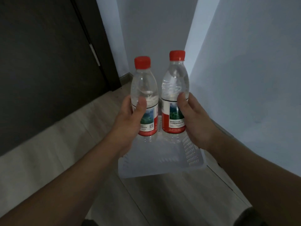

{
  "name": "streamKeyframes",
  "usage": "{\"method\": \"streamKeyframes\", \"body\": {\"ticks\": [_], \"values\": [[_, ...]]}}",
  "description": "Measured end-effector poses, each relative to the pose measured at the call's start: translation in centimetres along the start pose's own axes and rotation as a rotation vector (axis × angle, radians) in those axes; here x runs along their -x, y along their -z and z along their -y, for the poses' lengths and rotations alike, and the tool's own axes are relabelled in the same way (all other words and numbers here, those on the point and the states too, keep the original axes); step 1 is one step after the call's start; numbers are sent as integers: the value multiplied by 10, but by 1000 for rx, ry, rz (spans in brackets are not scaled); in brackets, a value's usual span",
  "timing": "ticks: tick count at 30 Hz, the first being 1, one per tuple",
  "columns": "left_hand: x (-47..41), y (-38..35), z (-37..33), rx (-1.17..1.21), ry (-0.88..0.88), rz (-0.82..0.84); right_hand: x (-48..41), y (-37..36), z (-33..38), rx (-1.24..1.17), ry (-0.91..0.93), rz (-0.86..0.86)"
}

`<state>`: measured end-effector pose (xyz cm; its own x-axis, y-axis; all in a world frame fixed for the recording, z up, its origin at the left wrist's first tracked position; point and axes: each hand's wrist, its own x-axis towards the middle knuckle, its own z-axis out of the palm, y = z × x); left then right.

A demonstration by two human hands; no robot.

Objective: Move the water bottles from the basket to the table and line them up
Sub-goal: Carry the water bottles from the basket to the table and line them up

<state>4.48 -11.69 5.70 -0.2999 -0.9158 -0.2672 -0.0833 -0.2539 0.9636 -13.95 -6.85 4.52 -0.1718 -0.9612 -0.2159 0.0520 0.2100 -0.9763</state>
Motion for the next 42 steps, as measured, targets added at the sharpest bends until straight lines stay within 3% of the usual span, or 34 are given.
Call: {"method": "streamKeyframes", "body": {"ticks": [4,10,16,20,22,24,27,33,37,42], "values": [[4,-2,-7,-15,69,-43,4,-4,1,51,-79,27],[5,2,0,-174,77,-36,5,-5,-1,174,-52,-34],[-5,24,18,-667,-171,-8,-2,12,-6,592,-18,-184],[-10,32,23,-1215,-305,106,-3,33,-9,1151,115,-244],[-10,32,24,-1421,-409,141,-2,38,-9,1506,226,-271],[-8,34,25,-1577,-515,162,-3,39,-9,1698,312,-276],[-7,31,24,-1716,-588,166,-3,37,-10,1721,289,-238],[13,20,-15,-1722,-624,180,20,33,32,1681,233,-232],[59,12,-103,-1699,-614,210,64,34,119,1554,146,-241],[125,0,-273,-1678,-544,285,128,39,284,1549,175,-292]]}}
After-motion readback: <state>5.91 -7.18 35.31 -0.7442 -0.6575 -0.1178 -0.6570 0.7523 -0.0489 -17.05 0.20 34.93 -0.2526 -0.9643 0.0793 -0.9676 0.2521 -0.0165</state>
